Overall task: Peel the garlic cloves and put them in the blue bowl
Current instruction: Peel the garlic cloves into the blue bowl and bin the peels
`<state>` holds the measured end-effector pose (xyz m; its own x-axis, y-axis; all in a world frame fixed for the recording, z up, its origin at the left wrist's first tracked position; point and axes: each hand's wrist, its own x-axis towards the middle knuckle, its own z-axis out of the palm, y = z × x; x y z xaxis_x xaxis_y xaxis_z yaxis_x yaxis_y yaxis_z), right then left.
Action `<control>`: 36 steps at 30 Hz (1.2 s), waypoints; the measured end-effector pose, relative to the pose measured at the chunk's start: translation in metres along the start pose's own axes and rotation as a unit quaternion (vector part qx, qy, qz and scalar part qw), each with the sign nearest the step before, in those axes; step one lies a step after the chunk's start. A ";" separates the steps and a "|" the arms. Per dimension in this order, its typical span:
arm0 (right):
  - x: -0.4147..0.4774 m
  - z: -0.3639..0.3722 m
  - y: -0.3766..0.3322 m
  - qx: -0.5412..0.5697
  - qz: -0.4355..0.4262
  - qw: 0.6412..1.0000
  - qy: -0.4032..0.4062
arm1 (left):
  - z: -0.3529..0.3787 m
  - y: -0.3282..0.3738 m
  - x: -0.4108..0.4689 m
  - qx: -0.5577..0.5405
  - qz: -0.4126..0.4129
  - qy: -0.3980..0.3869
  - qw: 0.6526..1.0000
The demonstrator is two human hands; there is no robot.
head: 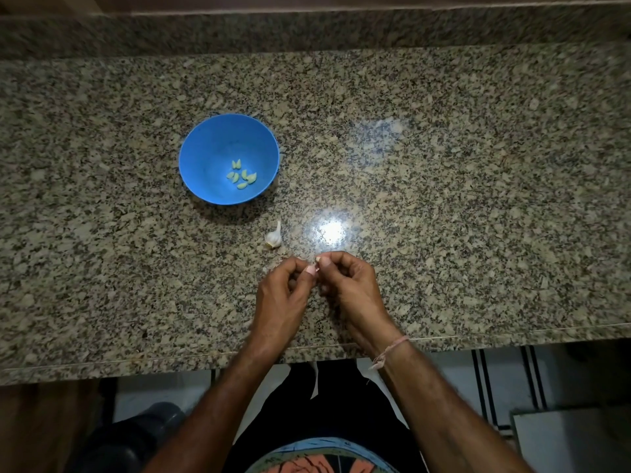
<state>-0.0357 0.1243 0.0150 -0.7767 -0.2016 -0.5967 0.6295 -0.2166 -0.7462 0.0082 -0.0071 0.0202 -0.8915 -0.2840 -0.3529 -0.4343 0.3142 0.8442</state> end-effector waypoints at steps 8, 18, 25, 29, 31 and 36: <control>-0.001 -0.015 -0.009 -0.067 -0.016 0.997 0.036 | 0.002 -0.005 -0.002 0.101 0.018 0.066 0.993; -0.008 0.001 -0.007 -0.065 0.012 0.997 -0.030 | -0.013 -0.002 -0.008 0.011 0.057 0.083 0.995; -0.014 0.017 0.006 -0.096 -0.019 0.994 -0.054 | -0.029 -0.004 -0.012 -0.019 0.056 0.105 0.993; -0.013 0.011 0.009 -0.235 -0.090 0.968 0.001 | -0.055 -0.032 -0.003 0.055 0.028 0.170 0.983; -0.013 0.006 0.010 -0.275 -0.107 0.955 0.021 | -0.065 -0.046 0.002 0.094 0.014 0.172 0.980; -0.020 -0.013 0.008 -0.311 -0.130 0.940 0.047 | -0.060 -0.055 -0.012 0.124 0.072 0.151 0.978</control>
<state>-0.0158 0.1393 0.0172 -0.9193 -0.1285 -0.3721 0.3064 0.3599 -0.8812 0.0507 -0.0749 0.0025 -0.8835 -0.4630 -0.0707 -0.3580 0.5702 0.7394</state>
